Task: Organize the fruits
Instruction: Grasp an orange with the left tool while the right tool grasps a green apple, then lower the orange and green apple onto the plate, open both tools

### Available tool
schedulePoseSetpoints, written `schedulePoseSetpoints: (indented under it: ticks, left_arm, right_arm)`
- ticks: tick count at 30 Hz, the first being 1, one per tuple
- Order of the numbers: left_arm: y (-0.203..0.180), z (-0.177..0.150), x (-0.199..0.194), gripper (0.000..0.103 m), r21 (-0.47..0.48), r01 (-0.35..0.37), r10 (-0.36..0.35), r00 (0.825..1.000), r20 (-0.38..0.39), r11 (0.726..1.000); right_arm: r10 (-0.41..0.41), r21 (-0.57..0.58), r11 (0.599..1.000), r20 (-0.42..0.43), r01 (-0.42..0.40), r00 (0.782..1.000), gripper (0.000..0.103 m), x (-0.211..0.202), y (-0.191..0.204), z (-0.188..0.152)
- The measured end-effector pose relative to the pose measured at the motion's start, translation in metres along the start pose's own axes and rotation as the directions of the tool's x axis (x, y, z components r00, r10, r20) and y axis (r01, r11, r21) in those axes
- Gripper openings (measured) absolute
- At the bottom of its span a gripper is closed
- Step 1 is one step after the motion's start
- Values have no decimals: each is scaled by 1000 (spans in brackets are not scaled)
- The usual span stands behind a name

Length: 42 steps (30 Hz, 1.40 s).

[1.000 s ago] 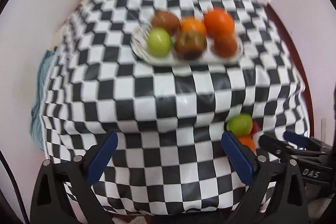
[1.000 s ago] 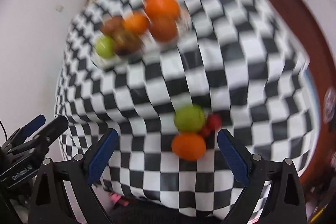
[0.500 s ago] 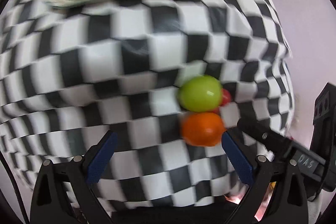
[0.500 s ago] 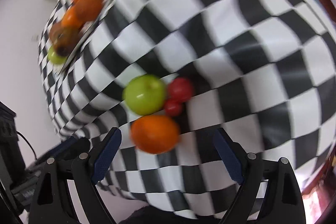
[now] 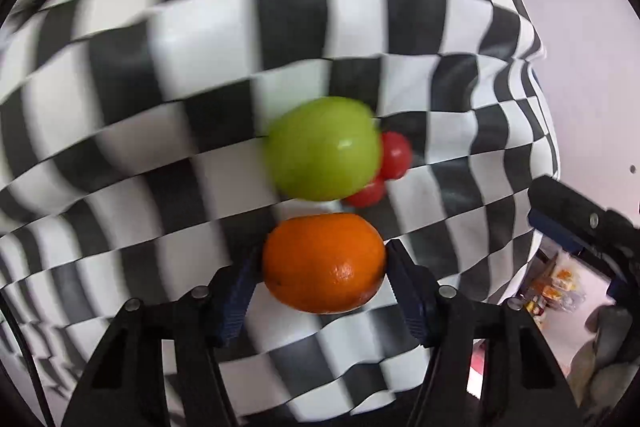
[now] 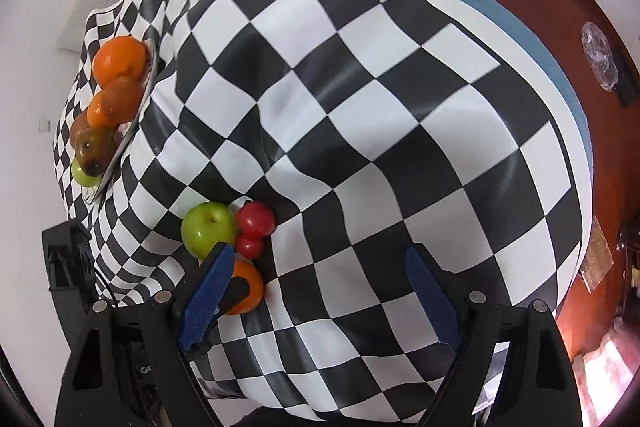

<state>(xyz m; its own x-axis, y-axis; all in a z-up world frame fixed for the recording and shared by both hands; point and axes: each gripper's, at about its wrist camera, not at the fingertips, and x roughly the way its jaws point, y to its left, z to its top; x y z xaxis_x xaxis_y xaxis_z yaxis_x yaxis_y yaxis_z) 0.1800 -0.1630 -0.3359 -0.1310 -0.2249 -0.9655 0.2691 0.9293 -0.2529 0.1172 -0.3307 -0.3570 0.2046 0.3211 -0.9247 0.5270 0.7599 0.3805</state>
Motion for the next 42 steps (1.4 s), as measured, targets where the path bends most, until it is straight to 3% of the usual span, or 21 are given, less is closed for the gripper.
schedulePoseSetpoints:
  ticks: [7,12,15,18,28,31,33,36,42]
  left_arm:
    - [64,-22,-48,61,-90,-106,113,991,76,990]
    - [102,-35,-40,61,-216,-64,80,995,64,974]
    - [108,-39,-32,61,-251,-54,71,996,60,967]
    - [116,-44,-22,61,-268,-43,60,997,53,962]
    - [139,-58,-5,61,-302,-24,42,998,55,953]
    - [147,-44,-12,61,-301,-26,43,998,50,953]
    - [137,-46,-15,61,-302,-27,43,998,48,953]
    - [136,-45,-16,61,-301,-28,44,998,47,953]
    - [131,-44,-20,61,-294,-40,58,997,52,955]
  right_arm:
    - [62,-148,986,-56,-70,996,90,20,55,-1]
    - [51,-257,964,-79,-70,996,87,50,101,3]
    - [7,-320,947,-99,-39,995,75,71,122,7]
    - [-49,-374,928,-109,5,993,70,88,138,9]
    - [-138,-472,879,-108,72,984,70,111,166,4]
    - [-166,-490,867,-124,85,978,70,121,170,3]
    - [-174,-483,872,-157,79,972,69,134,170,-2]
    - [-177,-504,858,-114,97,978,65,133,173,-7]
    - [-176,-537,839,-108,91,978,64,135,180,-16]
